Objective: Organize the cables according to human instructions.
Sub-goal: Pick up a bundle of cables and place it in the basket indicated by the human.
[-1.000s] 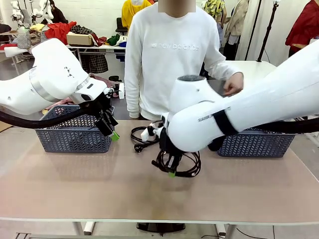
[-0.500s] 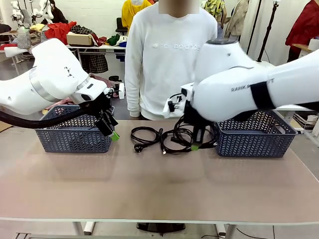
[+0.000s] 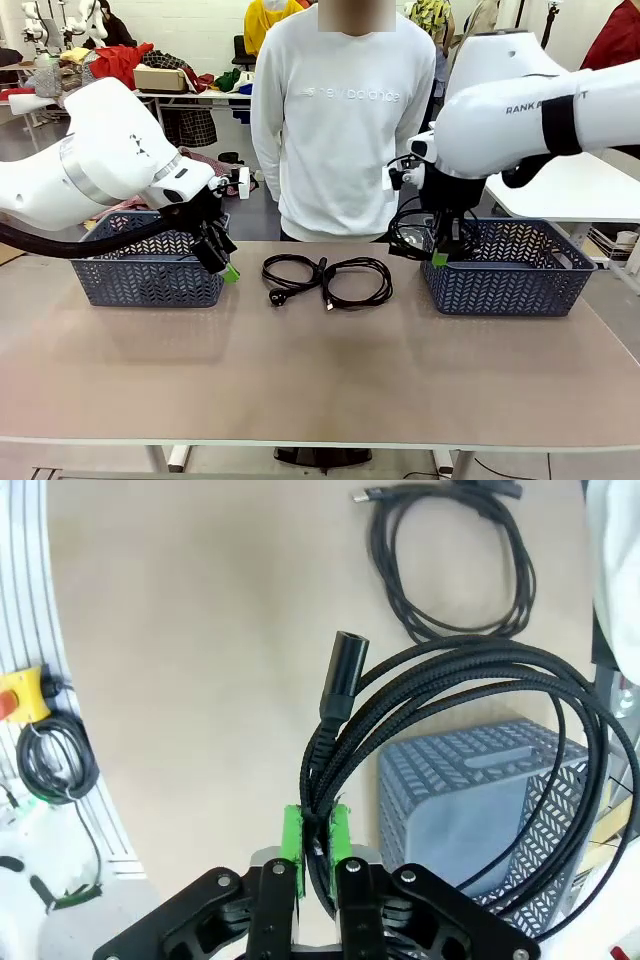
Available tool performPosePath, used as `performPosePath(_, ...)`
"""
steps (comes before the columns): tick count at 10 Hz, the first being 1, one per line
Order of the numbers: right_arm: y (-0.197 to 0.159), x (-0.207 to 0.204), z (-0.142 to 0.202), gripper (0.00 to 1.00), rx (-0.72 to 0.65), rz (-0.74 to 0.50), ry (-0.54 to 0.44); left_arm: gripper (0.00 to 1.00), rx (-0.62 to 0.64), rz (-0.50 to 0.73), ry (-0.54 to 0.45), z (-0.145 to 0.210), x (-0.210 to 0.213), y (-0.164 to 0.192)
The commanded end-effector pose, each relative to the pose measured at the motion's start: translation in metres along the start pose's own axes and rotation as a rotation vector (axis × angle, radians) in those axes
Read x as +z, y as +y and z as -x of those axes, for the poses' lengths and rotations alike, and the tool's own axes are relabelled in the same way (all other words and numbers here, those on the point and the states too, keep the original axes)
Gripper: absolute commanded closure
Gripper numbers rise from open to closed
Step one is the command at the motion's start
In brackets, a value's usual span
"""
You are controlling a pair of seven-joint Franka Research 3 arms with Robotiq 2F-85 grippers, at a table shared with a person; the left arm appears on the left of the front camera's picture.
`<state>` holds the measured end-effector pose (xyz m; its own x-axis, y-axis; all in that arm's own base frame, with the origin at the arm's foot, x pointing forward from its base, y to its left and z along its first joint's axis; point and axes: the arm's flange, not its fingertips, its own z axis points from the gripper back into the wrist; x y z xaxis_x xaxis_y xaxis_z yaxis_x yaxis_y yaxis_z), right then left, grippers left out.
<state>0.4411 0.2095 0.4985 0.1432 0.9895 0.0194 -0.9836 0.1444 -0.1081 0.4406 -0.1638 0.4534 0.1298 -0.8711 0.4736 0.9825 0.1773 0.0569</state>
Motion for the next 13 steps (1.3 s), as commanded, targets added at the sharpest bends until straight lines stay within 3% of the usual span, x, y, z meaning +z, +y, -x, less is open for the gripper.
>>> performPosePath(1, -0.022, 0.000, -0.002, 1.00, 0.024, 0.006, 0.013, 0.00, 0.001, 0.001, -0.002, 0.000, 0.003, 0.000)
performPosePath(2, 0.000, 0.000, 0.000, 1.00, 0.000, 0.000, 0.000, 0.00, 0.001, 0.001, -0.002, 0.000, 0.003, 0.000)
performPosePath(7, 0.000, 0.000, 0.000, 1.00, 0.000, 0.000, 0.000, 0.00, 0.001, 0.001, -0.002, 0.000, 0.003, 0.000)
performPosePath(8, -0.005, -0.001, -0.004, 0.87, 0.013, -0.003, 0.001, 0.00, 0.001, 0.001, -0.002, 0.000, 0.003, 0.000)
performPosePath(13, -0.069, 0.003, 0.057, 0.87, 0.006, 0.007, -0.011, 0.00, 0.001, 0.001, -0.002, 0.000, 0.003, 0.000)
